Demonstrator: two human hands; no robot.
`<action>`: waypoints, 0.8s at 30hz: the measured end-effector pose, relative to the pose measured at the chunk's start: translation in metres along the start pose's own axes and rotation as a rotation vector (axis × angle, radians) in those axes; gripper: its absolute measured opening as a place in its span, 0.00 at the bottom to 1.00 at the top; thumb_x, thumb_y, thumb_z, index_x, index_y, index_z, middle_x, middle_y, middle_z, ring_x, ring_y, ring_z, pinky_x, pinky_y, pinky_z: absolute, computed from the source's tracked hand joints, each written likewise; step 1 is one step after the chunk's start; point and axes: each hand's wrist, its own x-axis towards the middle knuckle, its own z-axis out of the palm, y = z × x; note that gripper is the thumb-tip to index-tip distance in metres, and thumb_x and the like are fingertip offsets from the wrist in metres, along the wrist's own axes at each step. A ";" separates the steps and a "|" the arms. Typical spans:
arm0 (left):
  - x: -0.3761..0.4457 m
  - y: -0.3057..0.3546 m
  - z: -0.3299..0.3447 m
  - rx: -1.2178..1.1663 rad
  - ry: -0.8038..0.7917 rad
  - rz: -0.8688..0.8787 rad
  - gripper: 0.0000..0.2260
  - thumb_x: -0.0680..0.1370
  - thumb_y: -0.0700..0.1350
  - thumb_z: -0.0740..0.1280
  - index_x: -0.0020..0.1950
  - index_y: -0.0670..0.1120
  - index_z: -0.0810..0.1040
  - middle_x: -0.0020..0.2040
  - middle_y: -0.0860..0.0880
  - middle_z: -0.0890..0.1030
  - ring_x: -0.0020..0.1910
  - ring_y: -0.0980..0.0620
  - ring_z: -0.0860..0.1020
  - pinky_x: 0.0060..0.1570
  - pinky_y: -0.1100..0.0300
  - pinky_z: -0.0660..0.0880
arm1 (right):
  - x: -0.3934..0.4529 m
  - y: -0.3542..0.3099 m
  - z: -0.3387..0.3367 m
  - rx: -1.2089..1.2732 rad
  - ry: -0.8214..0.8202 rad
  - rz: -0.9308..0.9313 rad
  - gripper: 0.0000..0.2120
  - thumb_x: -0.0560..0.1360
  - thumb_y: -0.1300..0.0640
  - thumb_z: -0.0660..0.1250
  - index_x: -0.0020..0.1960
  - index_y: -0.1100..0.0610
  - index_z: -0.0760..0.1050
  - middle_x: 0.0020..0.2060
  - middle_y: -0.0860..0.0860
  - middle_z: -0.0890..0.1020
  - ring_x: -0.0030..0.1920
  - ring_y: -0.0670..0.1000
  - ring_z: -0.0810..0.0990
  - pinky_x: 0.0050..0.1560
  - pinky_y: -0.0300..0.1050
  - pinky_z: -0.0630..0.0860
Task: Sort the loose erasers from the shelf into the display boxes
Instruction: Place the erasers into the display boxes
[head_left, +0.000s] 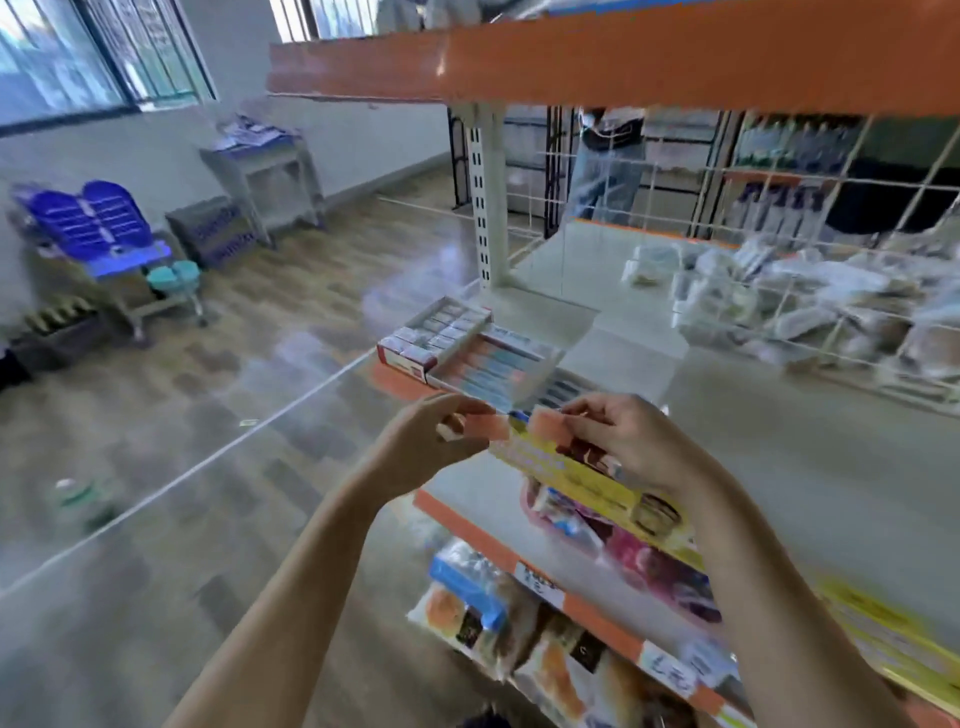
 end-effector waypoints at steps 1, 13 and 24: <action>0.011 -0.012 -0.006 0.015 -0.001 0.021 0.15 0.70 0.41 0.75 0.55 0.50 0.79 0.44 0.57 0.77 0.39 0.65 0.75 0.41 0.72 0.69 | 0.016 0.000 -0.001 -0.024 0.024 0.000 0.04 0.76 0.58 0.66 0.44 0.52 0.79 0.28 0.45 0.81 0.28 0.41 0.77 0.34 0.36 0.73; 0.148 -0.077 -0.068 0.157 -0.124 0.215 0.15 0.70 0.42 0.74 0.56 0.49 0.80 0.47 0.63 0.74 0.40 0.66 0.74 0.41 0.79 0.65 | 0.165 -0.022 -0.005 -0.267 0.097 0.130 0.06 0.78 0.51 0.63 0.52 0.51 0.75 0.41 0.50 0.83 0.41 0.49 0.82 0.40 0.42 0.73; 0.214 -0.129 -0.077 0.062 -0.334 0.368 0.15 0.71 0.46 0.73 0.57 0.50 0.79 0.52 0.57 0.78 0.49 0.59 0.76 0.48 0.70 0.71 | 0.212 -0.035 0.043 -0.547 0.158 0.407 0.09 0.78 0.53 0.63 0.54 0.56 0.77 0.45 0.52 0.81 0.42 0.50 0.79 0.39 0.40 0.72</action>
